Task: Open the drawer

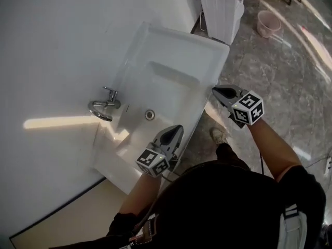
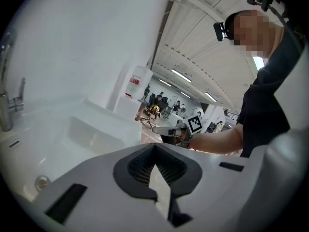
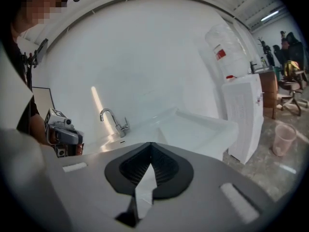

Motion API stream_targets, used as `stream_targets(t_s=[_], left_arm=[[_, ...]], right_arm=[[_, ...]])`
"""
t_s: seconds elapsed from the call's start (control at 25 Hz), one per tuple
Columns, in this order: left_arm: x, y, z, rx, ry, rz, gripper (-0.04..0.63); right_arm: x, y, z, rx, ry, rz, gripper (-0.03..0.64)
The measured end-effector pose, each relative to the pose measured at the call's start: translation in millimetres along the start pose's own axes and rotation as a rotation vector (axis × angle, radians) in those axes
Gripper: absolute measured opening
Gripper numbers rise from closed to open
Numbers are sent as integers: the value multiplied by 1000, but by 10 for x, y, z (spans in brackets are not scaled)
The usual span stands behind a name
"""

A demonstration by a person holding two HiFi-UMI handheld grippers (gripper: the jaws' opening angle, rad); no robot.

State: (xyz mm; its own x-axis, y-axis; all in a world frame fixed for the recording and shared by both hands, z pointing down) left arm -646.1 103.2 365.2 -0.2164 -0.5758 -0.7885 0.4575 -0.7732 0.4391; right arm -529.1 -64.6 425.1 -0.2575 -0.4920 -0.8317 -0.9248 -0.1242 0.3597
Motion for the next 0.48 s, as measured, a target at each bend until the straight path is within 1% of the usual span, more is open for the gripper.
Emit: stream_targets(t_s=[0.12,0.24,0.36,0.48], left_arm=[[-161,567,-176,-82,29,82,-9],[-353,1048,-324,-143,59,160,-9],[-622,1371,-452,-187,64,253,-9],[-923,1620,-532,-206,61,321,-9]], right_arm=[[-261,-208,-477,-61,54,-25,2],[-593,-357,-885,-113,89,-37,2],[-1023,-481,-1162,-162,131,-28,2],[-1432,-567,-1389,-197,162,-4,2]])
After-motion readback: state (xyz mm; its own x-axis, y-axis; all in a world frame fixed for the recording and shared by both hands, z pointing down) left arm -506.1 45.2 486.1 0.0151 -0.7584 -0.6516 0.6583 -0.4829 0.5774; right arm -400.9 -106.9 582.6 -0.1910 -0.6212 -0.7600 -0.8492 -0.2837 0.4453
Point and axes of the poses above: the fingertips, and each gripper's own axes: y forward along the fingers, z to its left, x out of its top, the point moved 3 cm from there along -y, backward along the fingers, and after that the axes turned 3 degrees about z, right-handed, at the moved point
